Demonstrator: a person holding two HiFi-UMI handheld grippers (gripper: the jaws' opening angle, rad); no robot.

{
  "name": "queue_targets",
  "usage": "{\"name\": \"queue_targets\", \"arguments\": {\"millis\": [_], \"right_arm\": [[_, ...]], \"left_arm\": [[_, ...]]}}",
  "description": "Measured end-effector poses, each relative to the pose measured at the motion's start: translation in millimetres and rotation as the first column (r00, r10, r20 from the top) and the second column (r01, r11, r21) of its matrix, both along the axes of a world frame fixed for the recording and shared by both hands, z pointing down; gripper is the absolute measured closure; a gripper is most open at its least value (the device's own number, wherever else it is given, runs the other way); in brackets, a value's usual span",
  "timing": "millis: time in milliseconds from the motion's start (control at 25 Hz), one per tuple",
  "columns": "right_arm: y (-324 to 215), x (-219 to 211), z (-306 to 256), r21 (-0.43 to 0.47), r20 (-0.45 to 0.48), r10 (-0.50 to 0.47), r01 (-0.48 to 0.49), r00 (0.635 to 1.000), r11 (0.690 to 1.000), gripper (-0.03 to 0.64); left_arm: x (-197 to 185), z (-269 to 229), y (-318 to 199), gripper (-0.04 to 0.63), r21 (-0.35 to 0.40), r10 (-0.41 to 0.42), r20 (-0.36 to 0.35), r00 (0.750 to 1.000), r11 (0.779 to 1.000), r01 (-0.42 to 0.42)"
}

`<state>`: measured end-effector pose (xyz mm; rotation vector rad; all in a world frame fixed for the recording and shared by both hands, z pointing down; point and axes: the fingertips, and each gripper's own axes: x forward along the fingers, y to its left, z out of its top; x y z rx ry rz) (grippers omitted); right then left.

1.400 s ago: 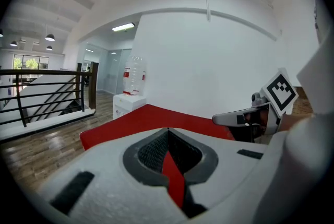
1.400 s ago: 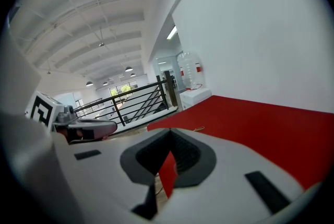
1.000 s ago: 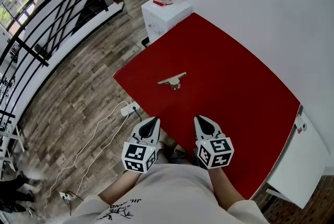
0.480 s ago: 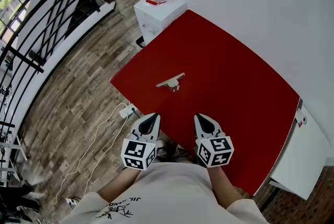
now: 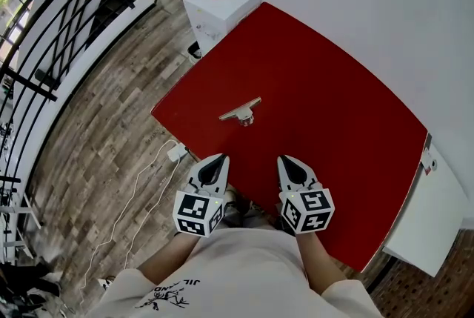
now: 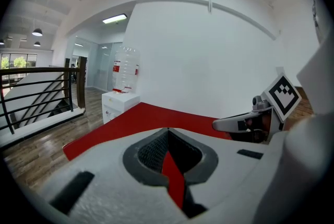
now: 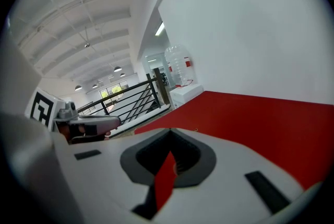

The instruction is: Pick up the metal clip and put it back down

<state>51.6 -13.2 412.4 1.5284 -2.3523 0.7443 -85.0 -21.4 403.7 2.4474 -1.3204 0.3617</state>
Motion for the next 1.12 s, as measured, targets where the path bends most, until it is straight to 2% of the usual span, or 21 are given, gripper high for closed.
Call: {"name": "queue_targets", "arguments": {"millis": [720,920,1120], "right_arm": [[-60,-16,55,-0.031,0.003,-0.015,0.015,1.000,0.999,0.613],[-69,-15,77,-0.046,0.008,-0.007,0.008,1.000,0.999,0.612],[-77,-10,107,-0.076,-0.002,0.001,-0.001,1.000,0.997,0.613]], "left_arm": [[21,81,-69,0.591,-0.052,0.078,0.068,0.995,0.996,-0.074],[28,115,-79,0.591,-0.073,0.127,0.128,0.984,0.990,-0.119],[31,138,-94,0.591,-0.097,0.124,0.130,0.984,0.989,-0.111]]}}
